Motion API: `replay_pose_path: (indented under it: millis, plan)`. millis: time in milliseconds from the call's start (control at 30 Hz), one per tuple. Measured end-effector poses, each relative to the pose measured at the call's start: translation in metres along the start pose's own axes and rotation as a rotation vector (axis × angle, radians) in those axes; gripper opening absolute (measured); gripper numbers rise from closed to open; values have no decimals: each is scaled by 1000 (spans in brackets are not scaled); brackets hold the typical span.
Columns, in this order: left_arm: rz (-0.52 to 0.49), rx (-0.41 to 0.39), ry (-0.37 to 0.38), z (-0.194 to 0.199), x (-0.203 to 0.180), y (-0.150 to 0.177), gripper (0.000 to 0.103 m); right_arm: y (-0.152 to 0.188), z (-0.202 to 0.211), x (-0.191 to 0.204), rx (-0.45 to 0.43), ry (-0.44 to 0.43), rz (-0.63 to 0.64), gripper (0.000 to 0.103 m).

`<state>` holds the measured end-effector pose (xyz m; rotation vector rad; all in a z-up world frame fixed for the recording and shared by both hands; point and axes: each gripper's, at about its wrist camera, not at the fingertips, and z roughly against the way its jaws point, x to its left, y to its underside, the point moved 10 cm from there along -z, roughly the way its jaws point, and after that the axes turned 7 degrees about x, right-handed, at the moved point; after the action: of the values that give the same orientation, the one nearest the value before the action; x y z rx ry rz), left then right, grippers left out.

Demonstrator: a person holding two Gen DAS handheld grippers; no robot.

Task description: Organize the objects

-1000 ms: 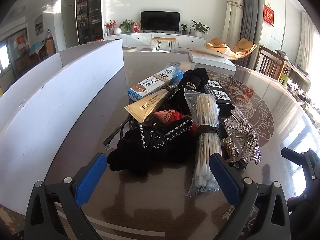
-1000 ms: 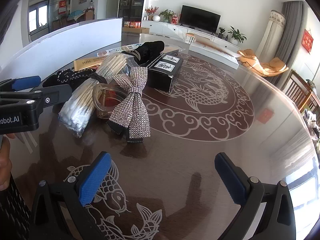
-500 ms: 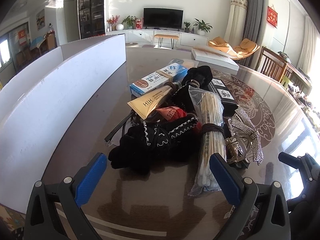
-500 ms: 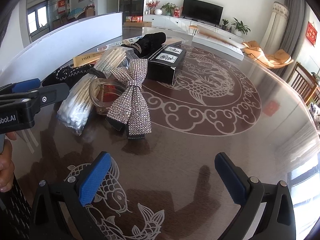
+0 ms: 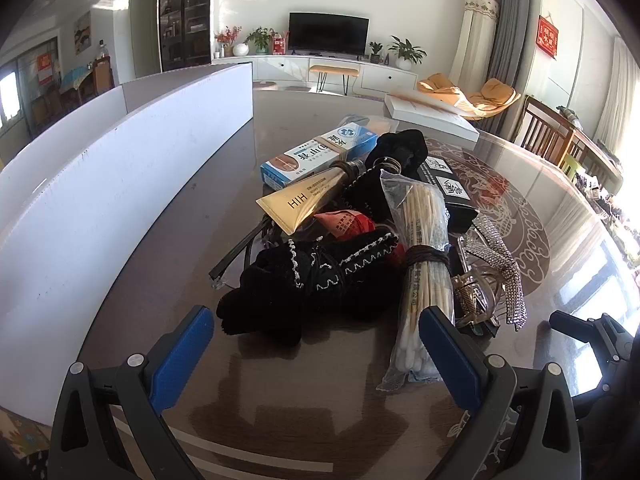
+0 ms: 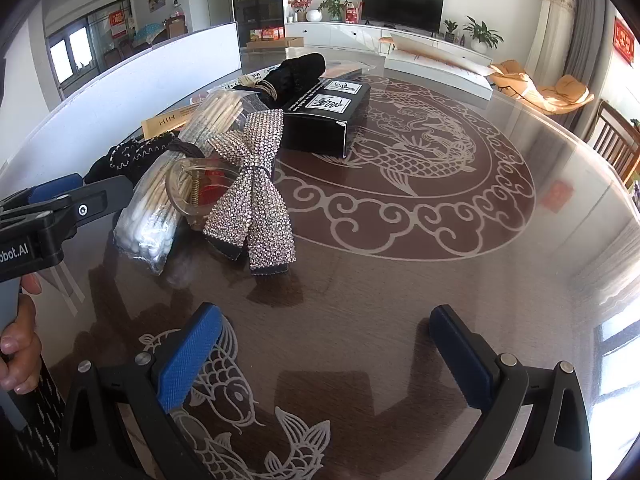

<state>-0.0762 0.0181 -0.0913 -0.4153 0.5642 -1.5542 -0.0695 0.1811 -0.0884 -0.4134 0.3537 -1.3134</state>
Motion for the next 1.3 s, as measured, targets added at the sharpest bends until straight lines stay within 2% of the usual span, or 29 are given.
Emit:
replay_pose_path:
  millis: [1300]
  plan:
    - [14,14,39,0,-3,2,103,0,0,-1,0,0,1,103]
